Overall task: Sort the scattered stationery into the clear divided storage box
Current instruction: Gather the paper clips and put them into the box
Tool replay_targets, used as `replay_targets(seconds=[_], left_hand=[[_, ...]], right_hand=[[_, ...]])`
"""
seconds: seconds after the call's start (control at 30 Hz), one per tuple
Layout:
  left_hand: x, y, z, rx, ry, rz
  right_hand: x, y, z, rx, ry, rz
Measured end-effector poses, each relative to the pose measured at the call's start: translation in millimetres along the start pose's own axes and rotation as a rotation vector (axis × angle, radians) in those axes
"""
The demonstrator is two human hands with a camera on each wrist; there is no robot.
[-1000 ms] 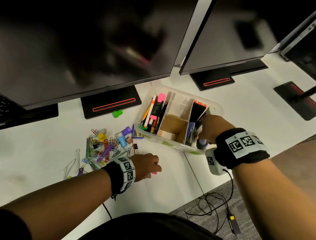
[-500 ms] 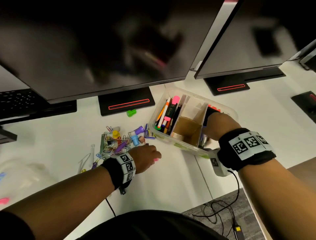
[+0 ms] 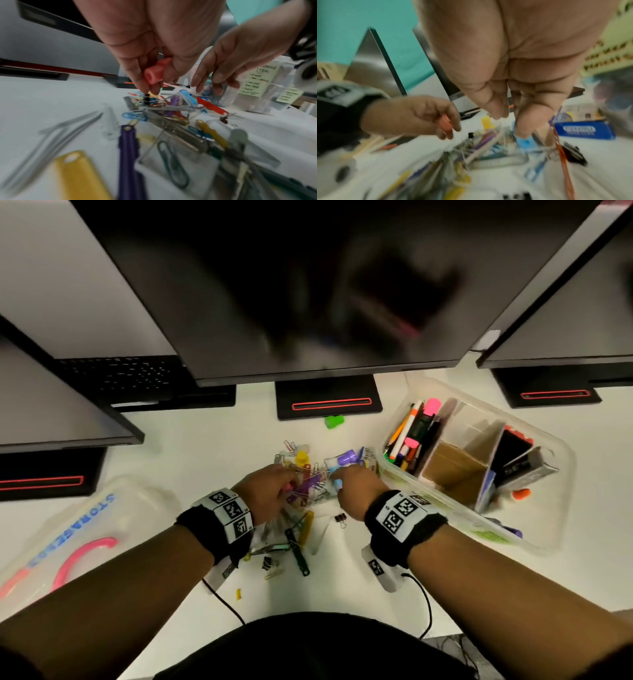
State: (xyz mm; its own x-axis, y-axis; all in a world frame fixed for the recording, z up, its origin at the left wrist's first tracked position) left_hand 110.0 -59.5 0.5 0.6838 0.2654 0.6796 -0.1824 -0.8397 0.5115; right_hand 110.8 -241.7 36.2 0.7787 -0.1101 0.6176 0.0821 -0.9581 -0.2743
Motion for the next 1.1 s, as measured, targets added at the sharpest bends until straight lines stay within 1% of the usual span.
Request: replay_targets(seconds=[0.07, 0.17, 0.3, 0.43, 0.5, 0.57, 0.73, 0.8, 0.9, 1.0, 1.1], left_hand=[[0.5, -13.0, -8.2, 0.051, 0.009, 0.001], [-2.9, -29.7, -19.0, 0.103, -0.002, -0.009], [-7.4, -41.1, -26.9, 0.104, 0.006, -0.025], [-6.1, -40.1, -25.2, 0.082, 0.026, -0.024], [-6.1, -39.1, -22.6, 0.072, 0.032, -0.021], [-3.8, -35.9, -18.1, 0.072, 0.038, -0.031], [10.7, -14.8, 1.2, 0.092, 0.072, -0.037], [16.7, -4.3, 11.4, 0.107, 0.099, -0.037], [22.3, 8.9, 29.6, 0.142, 0.126, -0.027], [22.1, 13.6, 47.3, 0.191, 0.072, -0.009], [17.5, 12.6, 59.4, 0.221, 0.014, 0.060]], right_hand=[[-2.9, -0.4, 16.6, -0.015, 0.025, 0.033], [-6.4, 4.7, 37.4, -0.033, 0.016, 0.062], [-11.5, 10.0, 50.4, -0.042, 0.070, 0.100], [-14.1, 10.7, 51.8, -0.044, 0.054, 0.053], [-15.5, 10.9, 50.0, -0.033, 0.049, 0.035], [-15.3, 11.0, 46.7, -0.023, 0.085, 0.054], [-14.1, 11.2, 31.9, 0.013, 0.198, 0.266], [-15.6, 13.3, 26.6, 0.032, 0.210, 0.307], [-15.0, 17.7, 18.9, 0.052, 0.184, 0.314], [-12.0, 17.0, 9.6, 0.082, 0.160, 0.299], [-5.9, 10.6, -1.7, 0.107, 0.175, 0.299]])
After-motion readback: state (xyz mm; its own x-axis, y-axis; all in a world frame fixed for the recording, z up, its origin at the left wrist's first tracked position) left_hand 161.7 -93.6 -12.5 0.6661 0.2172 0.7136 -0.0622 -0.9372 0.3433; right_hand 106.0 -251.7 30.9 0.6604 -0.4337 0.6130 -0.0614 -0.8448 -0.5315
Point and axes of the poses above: each hand's wrist, its own z-axis towards the middle knuckle, its own x-axis out of the back of the hand, y = z × x, the point moved 1 cm from there along z, towards the middle knuckle, and after that the axes turned 15 degrees about -y, right-handed, at the moved point
